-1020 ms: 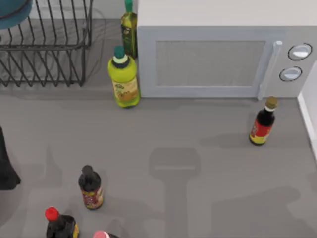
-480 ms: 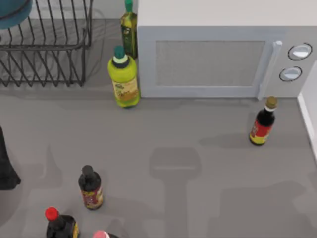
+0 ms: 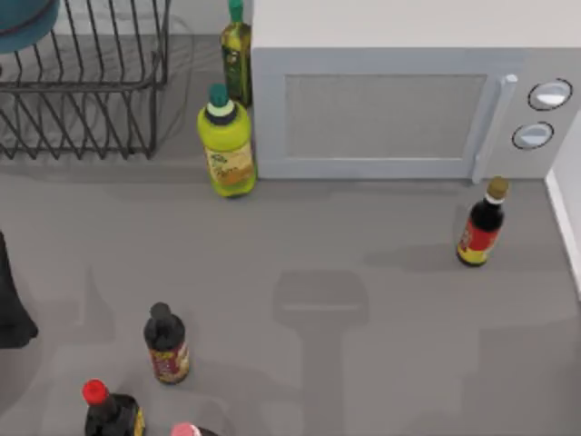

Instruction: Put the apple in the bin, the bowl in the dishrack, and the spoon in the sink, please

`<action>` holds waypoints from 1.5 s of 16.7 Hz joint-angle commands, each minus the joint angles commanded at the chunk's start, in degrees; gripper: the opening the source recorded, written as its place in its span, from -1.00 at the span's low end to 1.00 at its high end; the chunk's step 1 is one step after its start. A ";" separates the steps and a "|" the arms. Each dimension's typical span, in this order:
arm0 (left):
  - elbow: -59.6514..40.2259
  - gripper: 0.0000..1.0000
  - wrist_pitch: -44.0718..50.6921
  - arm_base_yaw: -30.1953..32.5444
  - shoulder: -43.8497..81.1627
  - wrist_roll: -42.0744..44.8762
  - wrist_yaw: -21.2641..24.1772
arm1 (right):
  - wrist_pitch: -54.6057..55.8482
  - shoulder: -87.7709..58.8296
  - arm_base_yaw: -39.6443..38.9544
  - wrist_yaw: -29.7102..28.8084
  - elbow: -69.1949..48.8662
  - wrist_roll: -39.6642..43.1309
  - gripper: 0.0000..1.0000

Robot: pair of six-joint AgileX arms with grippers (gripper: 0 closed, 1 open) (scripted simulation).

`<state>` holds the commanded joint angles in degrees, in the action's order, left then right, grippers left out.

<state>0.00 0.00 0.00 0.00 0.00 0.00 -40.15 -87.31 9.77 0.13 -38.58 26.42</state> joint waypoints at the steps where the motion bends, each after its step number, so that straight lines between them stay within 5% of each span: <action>1: 0.00 1.00 0.00 0.00 0.00 0.00 0.00 | 2.58 -1.30 -0.01 0.00 1.43 -0.03 1.00; 8: 0.00 1.00 0.00 0.00 0.00 0.00 0.00 | 6.96 -3.78 -0.02 0.00 4.04 -0.07 1.00; 21: 0.00 1.00 0.00 0.00 0.00 0.00 0.00 | 6.96 -3.78 -0.02 0.00 4.04 -0.07 -0.96; 25: 0.00 1.00 0.00 0.00 0.00 0.00 0.00 | 6.96 -3.78 -0.02 0.00 4.04 -0.07 -1.00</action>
<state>0.00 0.00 0.00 0.00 0.00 0.00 -33.19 -91.08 9.74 0.13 -34.54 26.36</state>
